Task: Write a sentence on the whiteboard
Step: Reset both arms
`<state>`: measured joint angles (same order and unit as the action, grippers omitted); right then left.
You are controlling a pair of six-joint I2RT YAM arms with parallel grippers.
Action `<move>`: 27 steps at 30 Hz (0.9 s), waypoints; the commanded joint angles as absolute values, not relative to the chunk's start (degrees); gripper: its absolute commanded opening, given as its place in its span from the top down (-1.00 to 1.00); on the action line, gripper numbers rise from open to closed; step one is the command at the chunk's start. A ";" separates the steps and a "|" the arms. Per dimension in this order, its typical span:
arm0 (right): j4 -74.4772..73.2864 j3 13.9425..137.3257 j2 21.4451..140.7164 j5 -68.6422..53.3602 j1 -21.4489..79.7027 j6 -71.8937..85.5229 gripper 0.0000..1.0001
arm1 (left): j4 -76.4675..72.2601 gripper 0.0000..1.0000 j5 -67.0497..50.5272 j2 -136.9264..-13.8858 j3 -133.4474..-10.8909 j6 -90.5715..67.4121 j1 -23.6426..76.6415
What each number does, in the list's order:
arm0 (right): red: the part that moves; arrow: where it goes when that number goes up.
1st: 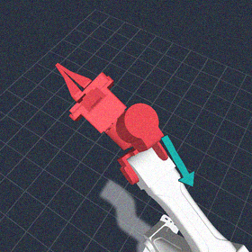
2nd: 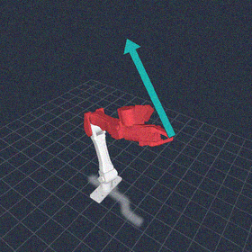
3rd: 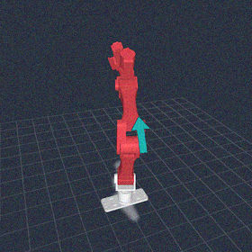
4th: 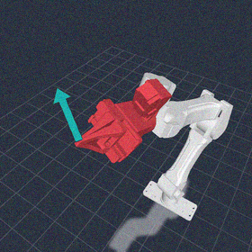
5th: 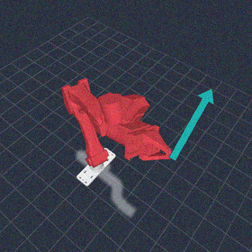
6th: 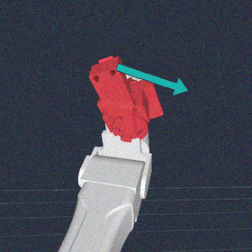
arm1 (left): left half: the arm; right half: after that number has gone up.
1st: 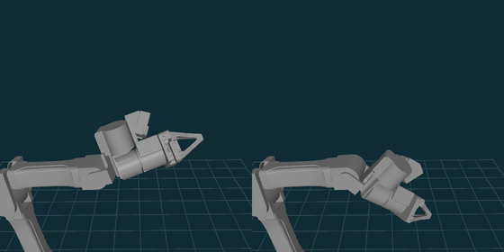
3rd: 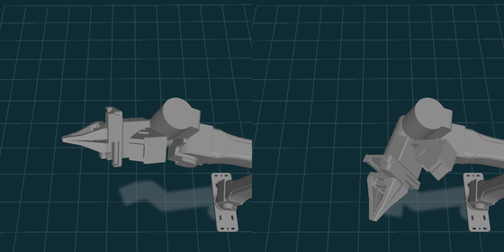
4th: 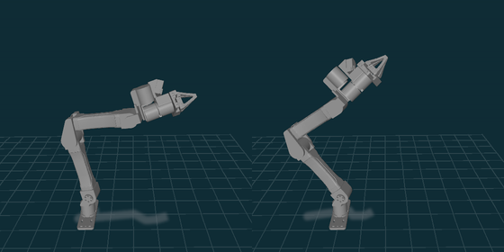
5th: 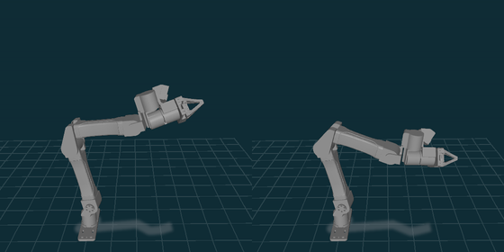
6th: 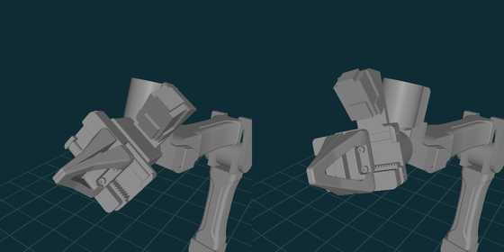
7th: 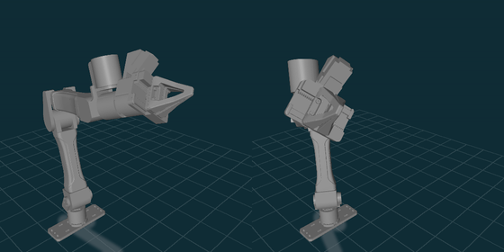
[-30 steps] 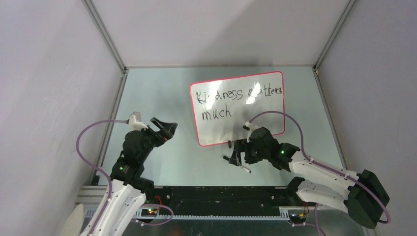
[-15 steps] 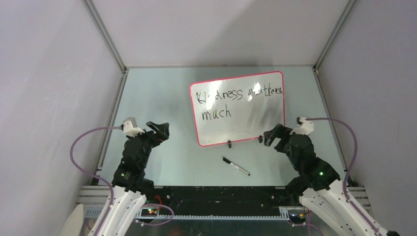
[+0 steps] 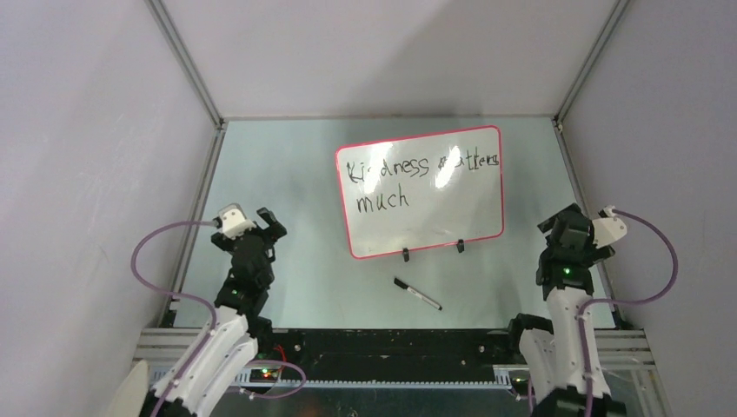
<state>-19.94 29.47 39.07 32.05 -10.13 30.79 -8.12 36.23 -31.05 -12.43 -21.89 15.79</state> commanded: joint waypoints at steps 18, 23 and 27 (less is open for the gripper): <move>40.59 11.03 59.34 9.81 -0.25 3.93 -0.76 | -58.84 -0.84 32.81 -60.80 -6.79 2.61 8.45; 45.62 11.78 63.52 9.36 1.89 4.06 -0.76 | -83.54 -0.70 27.51 -75.01 -1.97 5.72 7.06; 50.26 12.26 67.50 9.51 3.30 2.30 -0.77 | -73.26 -0.97 26.12 -73.10 -5.39 3.03 5.28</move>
<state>41.36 10.79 64.88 9.56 2.09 5.15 -68.49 28.18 -74.13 -2.83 2.46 6.98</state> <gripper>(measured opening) 0.883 0.941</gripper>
